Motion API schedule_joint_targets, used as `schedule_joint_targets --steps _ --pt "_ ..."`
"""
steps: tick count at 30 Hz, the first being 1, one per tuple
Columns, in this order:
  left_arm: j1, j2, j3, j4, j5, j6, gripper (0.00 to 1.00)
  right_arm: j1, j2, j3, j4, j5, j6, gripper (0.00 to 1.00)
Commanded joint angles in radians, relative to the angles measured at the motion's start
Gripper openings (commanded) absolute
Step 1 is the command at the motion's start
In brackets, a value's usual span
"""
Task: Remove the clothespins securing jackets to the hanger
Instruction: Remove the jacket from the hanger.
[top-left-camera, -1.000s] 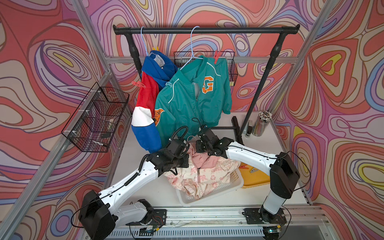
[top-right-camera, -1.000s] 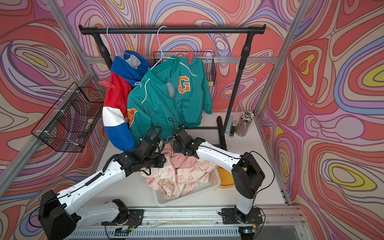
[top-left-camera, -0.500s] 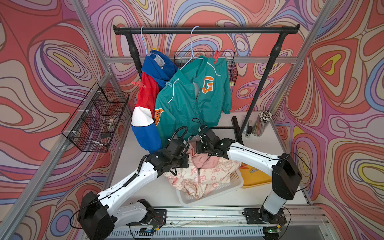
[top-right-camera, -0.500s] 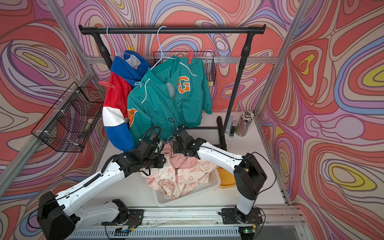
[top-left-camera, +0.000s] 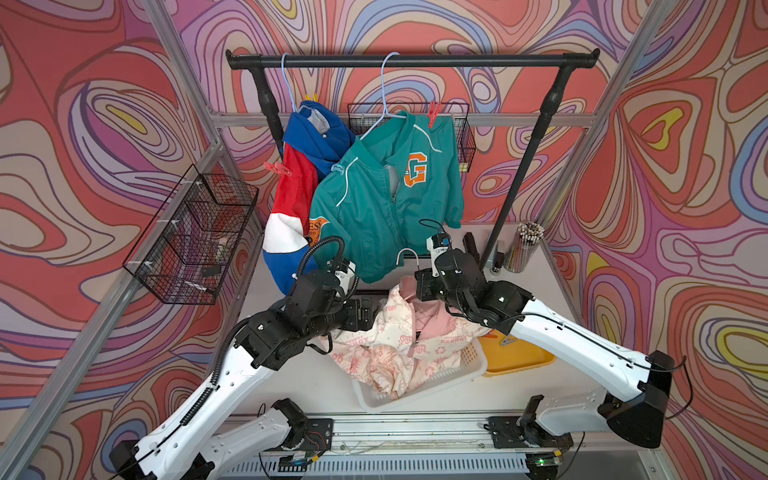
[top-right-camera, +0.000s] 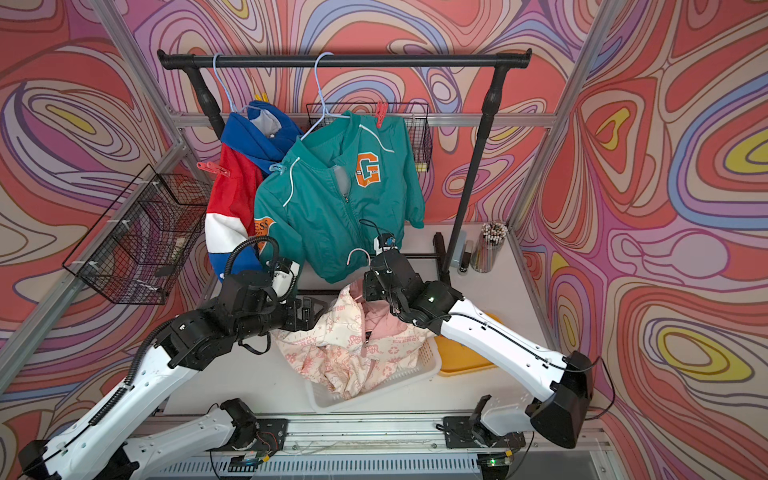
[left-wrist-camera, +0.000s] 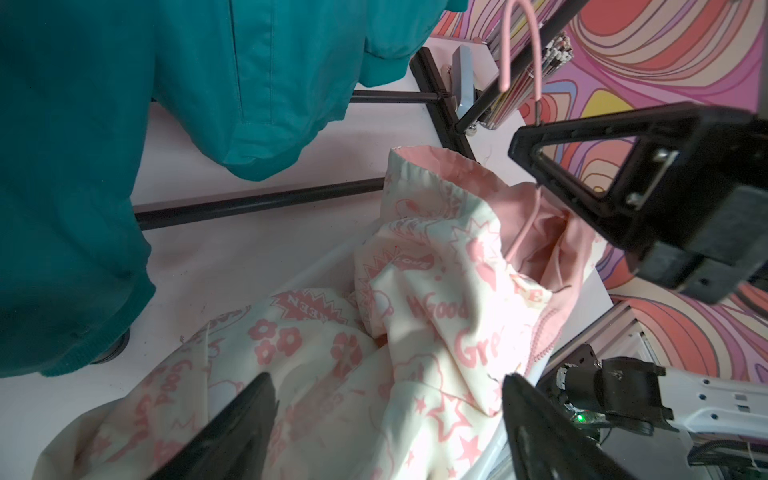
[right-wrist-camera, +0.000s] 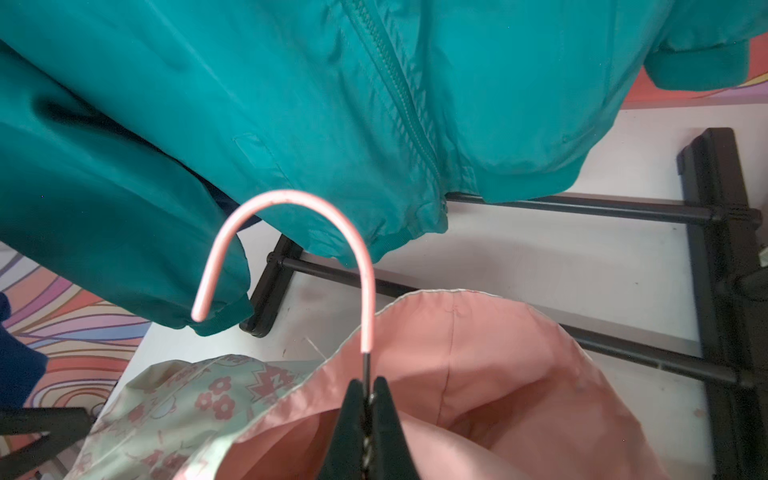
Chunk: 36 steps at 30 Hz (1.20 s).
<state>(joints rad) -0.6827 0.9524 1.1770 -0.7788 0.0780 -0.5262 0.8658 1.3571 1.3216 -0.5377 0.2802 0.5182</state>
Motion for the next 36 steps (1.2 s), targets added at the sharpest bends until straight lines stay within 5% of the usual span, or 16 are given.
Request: schedule_joint_targets --steps 1,17,24,30,36 --pt "-0.002 0.023 0.048 -0.072 0.022 0.020 0.98 0.040 -0.011 0.036 -0.042 0.077 -0.033 0.00" --pt "-0.002 0.237 0.147 -0.036 0.142 -0.012 0.90 0.142 -0.003 0.053 -0.039 0.198 -0.024 0.00" --pt "-0.002 0.296 0.137 -0.013 0.208 -0.016 0.54 0.152 -0.021 0.048 -0.040 0.253 -0.029 0.00" --pt "-0.002 0.295 0.113 -0.036 0.197 -0.019 0.00 0.151 -0.032 0.036 -0.015 0.330 -0.042 0.00" --pt "-0.002 0.203 0.161 -0.135 0.058 -0.021 0.00 0.134 -0.031 0.011 -0.027 0.349 -0.050 0.00"
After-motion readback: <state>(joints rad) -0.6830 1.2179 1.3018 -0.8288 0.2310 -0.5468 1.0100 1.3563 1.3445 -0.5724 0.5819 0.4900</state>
